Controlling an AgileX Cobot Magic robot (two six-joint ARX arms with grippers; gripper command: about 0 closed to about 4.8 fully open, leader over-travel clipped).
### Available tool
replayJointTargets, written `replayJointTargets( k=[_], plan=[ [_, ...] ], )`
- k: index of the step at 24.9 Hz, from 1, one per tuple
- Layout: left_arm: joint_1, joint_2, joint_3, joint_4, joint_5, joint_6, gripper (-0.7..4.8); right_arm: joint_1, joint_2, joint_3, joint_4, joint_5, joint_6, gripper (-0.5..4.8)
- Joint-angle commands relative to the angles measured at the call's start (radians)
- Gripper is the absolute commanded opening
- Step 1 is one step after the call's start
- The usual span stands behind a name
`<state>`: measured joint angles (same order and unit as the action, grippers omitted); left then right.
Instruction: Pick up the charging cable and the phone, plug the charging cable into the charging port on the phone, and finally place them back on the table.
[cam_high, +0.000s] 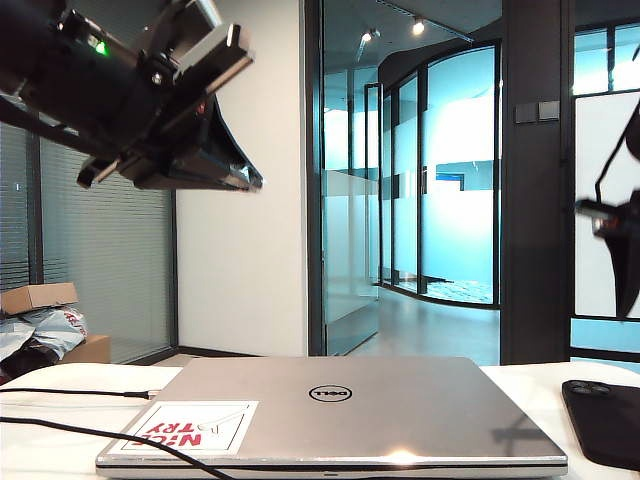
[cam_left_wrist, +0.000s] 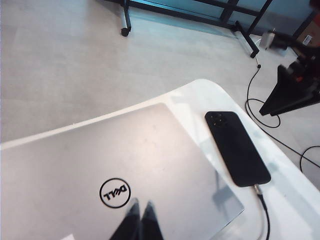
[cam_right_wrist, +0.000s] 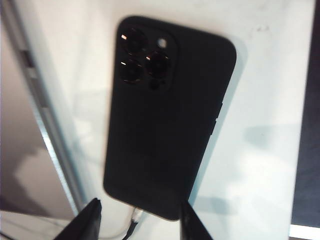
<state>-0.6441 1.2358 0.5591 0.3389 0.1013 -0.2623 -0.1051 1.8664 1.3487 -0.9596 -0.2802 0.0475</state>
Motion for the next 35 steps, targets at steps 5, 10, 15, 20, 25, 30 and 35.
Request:
replayJointTargets(
  k=[5,10,15,20,25,30,35],
  plan=[
    [0.008,-0.149,0.056,-0.161,0.001,0.067,-0.06,0.003,-0.203,0.000,-0.087,-0.010,-0.003,-0.01],
    [0.015,-0.283,0.058,-0.302,0.001,0.069,-0.06,0.003,-0.359,-0.003,-0.106,-0.008,-0.016,-0.01],
    [0.015,-0.391,0.054,-0.408,0.001,0.068,-0.06,0.004,-0.609,-0.059,-0.005,-0.011,-0.023,-0.01],
    [0.016,-0.440,0.049,-0.467,0.001,0.071,-0.06,0.003,-0.771,-0.142,0.080,-0.001,-0.023,-0.01],
    [0.019,-0.500,0.013,-0.502,0.000,0.072,-0.06,0.004,-0.841,-0.181,0.019,0.014,-0.023,-0.01],
    [0.019,-0.586,-0.072,-0.498,0.000,0.071,-0.06,0.005,-0.961,-0.317,0.178,0.012,-0.023,-0.01],
    [0.019,-0.653,-0.165,-0.449,0.000,0.082,-0.06,0.005,-1.106,-0.510,0.395,-0.013,-0.028,-0.01]
  ],
)
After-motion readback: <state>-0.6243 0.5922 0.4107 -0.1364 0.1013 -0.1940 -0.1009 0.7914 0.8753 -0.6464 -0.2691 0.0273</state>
